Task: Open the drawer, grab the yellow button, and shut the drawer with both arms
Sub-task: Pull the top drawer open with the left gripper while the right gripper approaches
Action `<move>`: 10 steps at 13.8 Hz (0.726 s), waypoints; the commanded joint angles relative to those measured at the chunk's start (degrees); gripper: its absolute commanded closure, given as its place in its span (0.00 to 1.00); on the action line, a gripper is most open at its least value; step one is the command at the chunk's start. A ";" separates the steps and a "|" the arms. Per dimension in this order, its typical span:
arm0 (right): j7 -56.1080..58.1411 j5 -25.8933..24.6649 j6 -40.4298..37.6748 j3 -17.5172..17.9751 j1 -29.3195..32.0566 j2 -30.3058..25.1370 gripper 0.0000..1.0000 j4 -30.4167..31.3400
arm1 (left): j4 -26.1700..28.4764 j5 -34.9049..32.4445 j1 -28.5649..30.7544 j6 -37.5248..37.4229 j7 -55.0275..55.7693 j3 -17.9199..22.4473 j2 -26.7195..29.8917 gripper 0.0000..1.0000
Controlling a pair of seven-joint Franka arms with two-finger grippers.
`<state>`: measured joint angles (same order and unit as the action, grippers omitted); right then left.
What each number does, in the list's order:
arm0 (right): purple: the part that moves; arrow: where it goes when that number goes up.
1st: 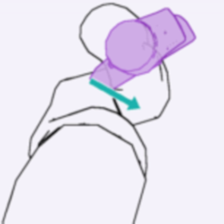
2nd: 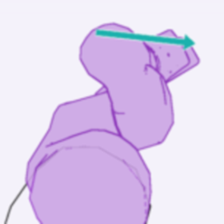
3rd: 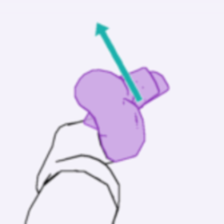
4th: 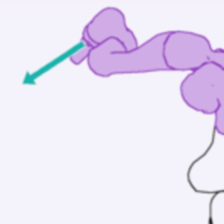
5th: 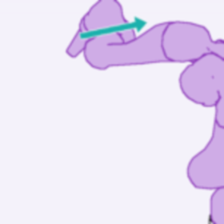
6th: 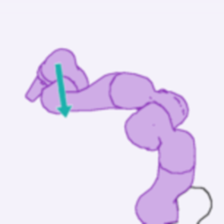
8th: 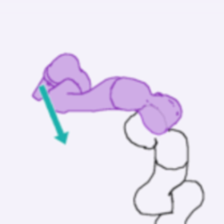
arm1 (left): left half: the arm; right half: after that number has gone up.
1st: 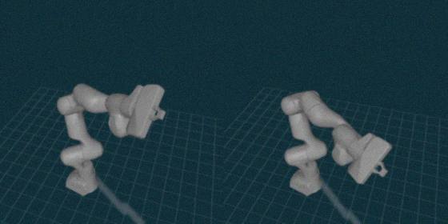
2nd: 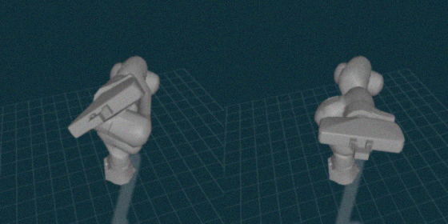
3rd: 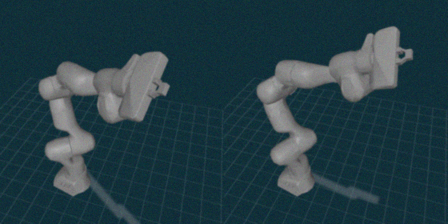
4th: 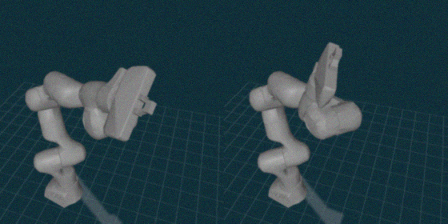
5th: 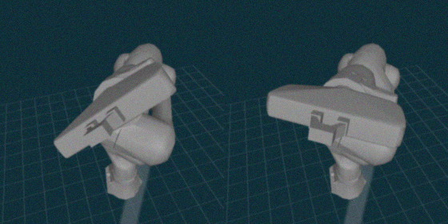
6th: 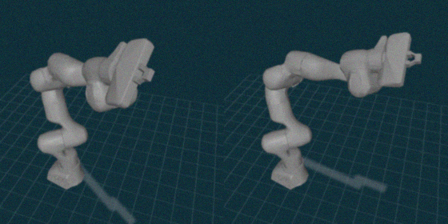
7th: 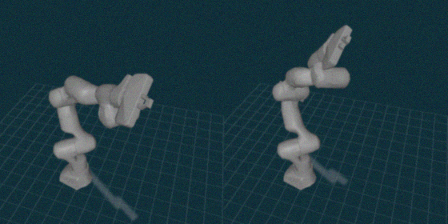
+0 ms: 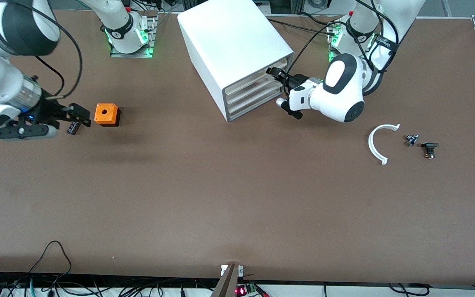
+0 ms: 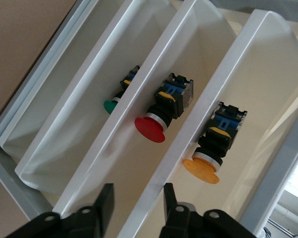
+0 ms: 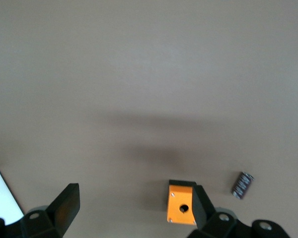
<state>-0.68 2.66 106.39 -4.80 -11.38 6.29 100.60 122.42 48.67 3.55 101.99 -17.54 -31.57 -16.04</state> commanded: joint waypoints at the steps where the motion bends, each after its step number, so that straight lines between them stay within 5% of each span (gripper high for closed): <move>1: 0.86 1.38 0.49 -0.39 -2.15 4.77 0.00 -4.87 | 2.29 1.51 -0.03 1.89 -0.74 -1.03 1.89 0.93; 2: 0.94 1.38 0.40 -0.30 -2.42 6.27 0.00 -6.63 | 2.38 1.51 -0.03 2.07 -1.18 -1.12 1.89 1.00; 7: 0.94 1.20 0.49 0.05 -7.94 9.52 0.00 -11.11 | 0.46 0.64 5.40 1.81 -2.93 -0.42 3.20 1.00; 10: 1.03 1.38 0.49 0.05 -11.46 12.16 0.00 -15.77 | -2.44 0.64 7.97 1.72 -8.47 3.87 3.21 1.00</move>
<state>-0.68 2.90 107.60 -4.36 -20.98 15.55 89.71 121.94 49.15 9.38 103.68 -24.03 -30.35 -13.88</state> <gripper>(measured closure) 0.000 0.780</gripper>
